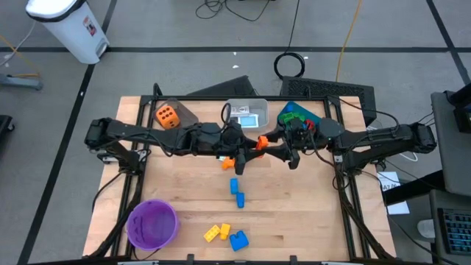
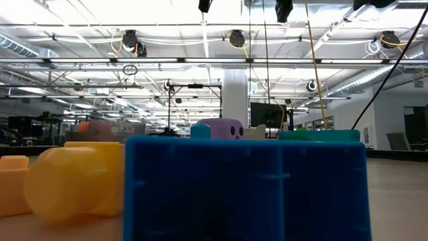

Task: Pick & Place Toys
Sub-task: Put the orange game piece into the blue bin

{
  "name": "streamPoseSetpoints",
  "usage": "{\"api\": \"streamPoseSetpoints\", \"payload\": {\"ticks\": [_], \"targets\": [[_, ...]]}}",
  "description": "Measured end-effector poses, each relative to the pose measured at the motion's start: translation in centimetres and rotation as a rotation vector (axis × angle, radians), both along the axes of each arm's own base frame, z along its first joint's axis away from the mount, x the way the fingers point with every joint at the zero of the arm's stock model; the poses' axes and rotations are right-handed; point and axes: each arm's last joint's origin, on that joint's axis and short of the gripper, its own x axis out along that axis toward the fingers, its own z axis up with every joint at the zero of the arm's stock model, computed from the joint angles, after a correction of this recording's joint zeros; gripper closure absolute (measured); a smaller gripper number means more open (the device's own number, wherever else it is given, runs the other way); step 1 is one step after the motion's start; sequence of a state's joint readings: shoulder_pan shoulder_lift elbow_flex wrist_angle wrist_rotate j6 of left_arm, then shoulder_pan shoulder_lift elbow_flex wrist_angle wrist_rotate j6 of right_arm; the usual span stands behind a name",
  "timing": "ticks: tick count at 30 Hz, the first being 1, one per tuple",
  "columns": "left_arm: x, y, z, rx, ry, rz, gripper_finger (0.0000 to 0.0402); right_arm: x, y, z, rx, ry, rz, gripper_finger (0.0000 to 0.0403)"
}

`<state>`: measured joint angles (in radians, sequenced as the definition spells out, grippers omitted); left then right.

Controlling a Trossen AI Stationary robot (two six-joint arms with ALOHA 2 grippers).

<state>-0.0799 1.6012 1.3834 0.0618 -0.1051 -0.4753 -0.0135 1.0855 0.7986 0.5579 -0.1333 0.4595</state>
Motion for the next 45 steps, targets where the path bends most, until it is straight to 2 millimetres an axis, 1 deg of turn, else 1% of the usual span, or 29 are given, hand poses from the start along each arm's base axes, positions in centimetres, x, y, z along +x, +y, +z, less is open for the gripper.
{"api": "streamPoseSetpoints", "payload": {"ticks": [6, 8, 11, 14, 19, 22, 25, 28, 31, 35, 37, 38, 41, 45], "targets": [[0.0, 0.0, 0.0, 0.003, 0.0, -0.001, 0.0245, 0.0, 0.0, 0.0, -0.007, -0.001, 0.002, 0.0253], [0.0, 0.2, 0.0, 0.0, 0.0, -0.013, 0.0239, 0.0, 0.0, 0.0, -0.016, -0.002, 0.0, 0.0269], [0.1, 0.8, 0.0, -0.033, -0.001, -0.042, 0.0218, 0.0, 0.0, 0.0, -0.037, -0.007, -0.004, 0.0269], [0.1, 1.6, 0.0, -0.077, 0.0, -0.067, 0.0186, 0.0, -0.2, 0.0, -0.044, -0.008, -0.013, 0.0269], [0.1, 3.2, 0.4, -0.119, -0.041, -0.132, 0.0136, -0.6, -1.6, 0.4, -0.035, -0.006, -0.064, 0.0269], [0.1, 4.1, 0.7, -0.12, -0.073, -0.131, 0.0118, -1.7, -2.6, 1.3, -0.038, -0.002, -0.107, 0.0269], [-0.1, 5.0, 1.0, -0.115, -0.078, -0.114, 0.0109, -3.1, -3.6, 2.0, -0.061, 0.028, -0.16, 0.0269], [-0.4, 5.5, 1.4, -0.114, -0.096, -0.122, 0.0108, -4.8, -4.6, 2.3, -0.084, 0.127, -0.243, 0.0269], [-0.7, 6.2, 1.7, -0.106, -0.106, -0.095, 0.0108, -6.4, -5.4, 1.4, -0.079, 0.293, -0.338, 0.0269], [-0.9, 6.8, 2.0, -0.097, -0.127, -0.075, 0.0108, -8.5, -6.8, -1.4, -0.047, 0.625, -0.532, 0.0269], [-0.9, 6.8, 2.2, -0.093, -0.141, -0.074, 0.0108, -9.5, -7.4, -2.9, -0.033, 0.808, -0.625, 0.0269], [-0.9, 6.8, 2.2, -0.088, -0.141, -0.068, 0.0108, -9.8, -7.8, -3.5, -0.026, 0.872, -0.669, 0.0269], [-0.9, 6.9, 2.2, -0.07, -0.143, -0.044, 0.0107, -10.6, -8.8, -5.3, 0.016, 1.007, -0.754, 0.0269], [-0.9, 6.9, 2.3, -0.07, -0.158, -0.036, 0.0107, -11.1, -10.3, -7.7, 0.096, 1.098, -0.818, 0.0269]]}}
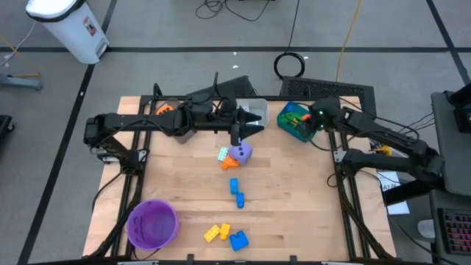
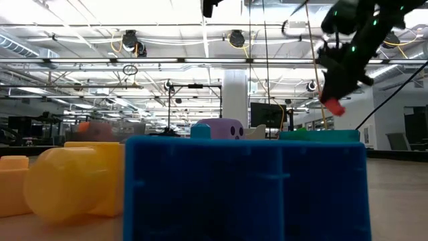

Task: Pick & Place Toys
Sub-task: Put the orange game piece into the blue bin

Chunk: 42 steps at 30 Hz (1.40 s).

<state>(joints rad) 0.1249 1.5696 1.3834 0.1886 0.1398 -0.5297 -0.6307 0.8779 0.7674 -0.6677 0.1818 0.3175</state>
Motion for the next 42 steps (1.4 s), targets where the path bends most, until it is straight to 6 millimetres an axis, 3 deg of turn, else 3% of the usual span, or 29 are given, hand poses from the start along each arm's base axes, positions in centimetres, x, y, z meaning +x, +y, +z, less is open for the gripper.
{"api": "streamPoseSetpoints", "payload": {"ticks": [10, 13, 18, 24, 33, 42], "targets": [[0.0, -0.3, -0.1, -0.003, 0.006, -0.007, 0.0107, -0.4, -1.8, -5.4, 0.167, 0.094, -0.026, 0.0269], [0.1, -0.5, -0.1, -0.003, 0.012, -0.012, 0.0107, -0.3, -1.9, -5.6, 0.167, 0.095, 0.018, 0.023], [0.1, -0.8, -0.6, 0.004, 0.061, -0.022, 0.0108, 0.1, -2.1, -5.0, 0.144, 0.005, 0.06, 0.0131], [-0.1, -2.0, -2.2, -0.01, 0.225, -0.048, 0.0108, 1.0, -2.0, -2.9, 0.135, -0.289, 0.191, 0.0072], [-1.5, -5.4, -5.6, 0.078, 0.608, -0.005, 0.0108, 2.8, -1.0, 1.3, 0.197, -0.788, 0.344, 0.0064], [-3.2, -6.4, -8.2, 0.117, 0.93, 0.042, 0.0108, 4.8, 1.7, 2.2, 0.212, -0.853, 0.538, 0.0067]]}}
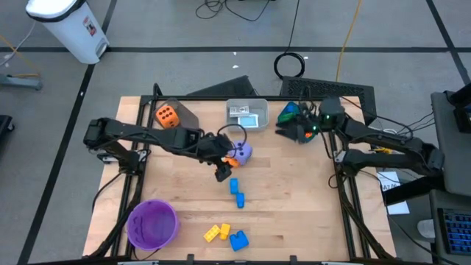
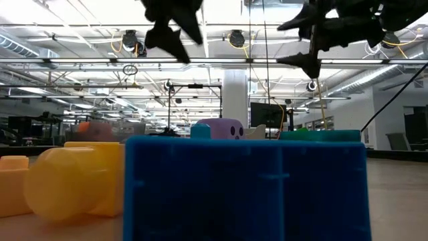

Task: Pick & Place Toys
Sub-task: Put the orange game piece into the blue bin

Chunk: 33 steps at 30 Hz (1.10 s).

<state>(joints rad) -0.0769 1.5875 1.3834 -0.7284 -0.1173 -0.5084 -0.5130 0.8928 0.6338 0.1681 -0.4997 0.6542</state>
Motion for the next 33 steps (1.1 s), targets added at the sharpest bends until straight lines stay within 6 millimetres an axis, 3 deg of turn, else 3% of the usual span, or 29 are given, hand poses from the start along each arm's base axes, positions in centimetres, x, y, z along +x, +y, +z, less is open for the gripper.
{"api": "streamPoseSetpoints", "payload": {"ticks": [8, 18, 23, 33], "targets": [[2.7, 0.0, -4.7, 0.164, 0.141, -0.232, 0.0108, 1.4, 2.7, -0.2, -0.12, 0.024, 0.037, 0.0067], [5.0, 2.2, -11.2, 0.146, 0.326, -0.206, 0.0108, 1.7, 3.6, -0.5, -0.106, 0.043, 0.069, 0.0067], [5.6, 3.2, -12.7, 0.151, 0.338, -0.202, 0.0108, 1.7, 3.8, -0.5, -0.107, 0.044, 0.069, 0.0067], [6.1, 3.6, -13.3, 0.172, 0.328, -0.234, 0.0108, 1.7, 3.8, -0.5, -0.107, 0.045, 0.069, 0.0067]]}}
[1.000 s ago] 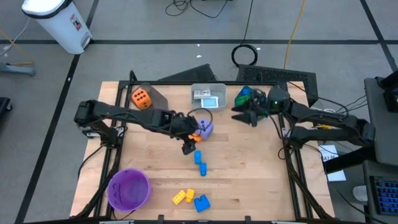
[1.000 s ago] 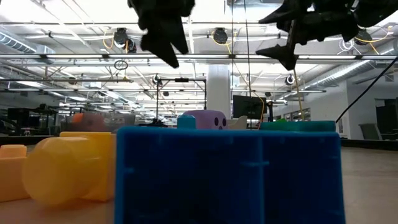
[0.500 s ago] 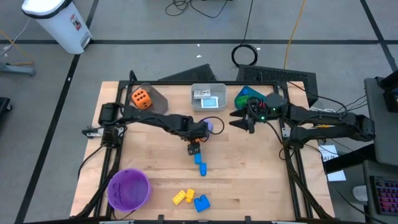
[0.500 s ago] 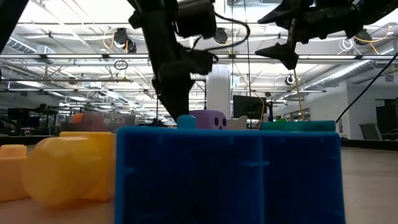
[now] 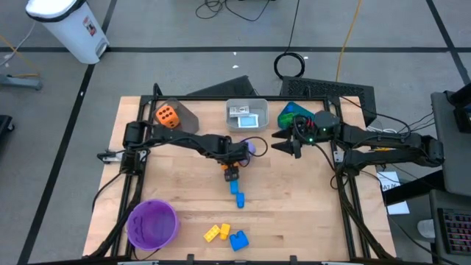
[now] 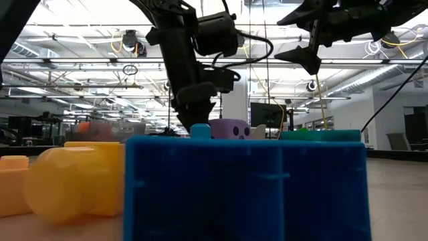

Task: Pick & Place Toys
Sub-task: Put the orange game piece into the blue bin

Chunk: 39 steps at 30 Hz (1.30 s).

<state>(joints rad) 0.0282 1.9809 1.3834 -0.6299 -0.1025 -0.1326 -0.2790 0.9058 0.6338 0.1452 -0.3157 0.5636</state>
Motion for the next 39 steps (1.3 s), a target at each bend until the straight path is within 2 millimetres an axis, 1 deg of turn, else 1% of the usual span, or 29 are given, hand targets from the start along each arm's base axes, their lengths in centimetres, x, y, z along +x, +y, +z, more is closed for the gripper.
{"api": "streamPoseSetpoints", "payload": {"ticks": [6, 12, 15, 18, 21, 22, 27, 30, 33, 35, 39], "targets": [[-0.1, -0.1, -0.6, -0.025, 0.032, -0.033, 0.0108, 0.0, 0.0, 0.0, 0.0, 0.0, 0.0, 0.0067], [-0.2, 0.1, -0.5, -0.013, 0.049, -0.043, 0.0114, 0.0, 0.0, 0.0, -0.002, 0.0, 0.0, 0.0067], [-0.2, 0.1, -1.1, -0.011, 0.074, -0.051, 0.0144, 0.0, 0.0, 0.0, -0.002, 0.0, 0.0, 0.0067], [-0.3, 0.1, -1.8, -0.017, 0.106, -0.043, 0.0186, 0.0, 0.0, 0.0, 0.0, 0.002, 0.0, 0.0067], [-0.4, 0.0, -1.9, -0.052, 0.114, -0.038, 0.0229, 0.0, 0.0, -0.1, 0.003, 0.01, 0.0, 0.0067], [-0.4, -0.1, -1.9, -0.064, 0.111, -0.039, 0.0235, 0.0, 0.0, -0.1, 0.002, 0.01, 0.0, 0.0067], [-0.4, -0.1, -1.5, -0.104, 0.096, 0.02, 0.0235, 0.0, 0.0, -0.2, 0.005, 0.02, 0.0, 0.0067], [-0.4, -0.2, -0.6, -0.175, 0.07, 0.053, 0.0235, 0.0, 0.0, -0.2, 0.005, 0.019, 0.0, 0.0067], [-0.3, -0.4, 1.0, -0.225, 0.022, 0.069, 0.0235, 0.0, 0.0, -0.1, 0.004, 0.014, 0.0, 0.0067], [-0.3, -0.5, 2.5, -0.237, -0.026, 0.075, 0.0234, 0.0, 0.0, 0.0, 0.001, 0.005, 0.0, 0.0067], [0.0, -0.5, 6.9, -0.251, -0.224, 0.076, 0.0235, 0.1, 0.0, 0.4, -0.027, -0.041, 0.007, 0.0067]]}}
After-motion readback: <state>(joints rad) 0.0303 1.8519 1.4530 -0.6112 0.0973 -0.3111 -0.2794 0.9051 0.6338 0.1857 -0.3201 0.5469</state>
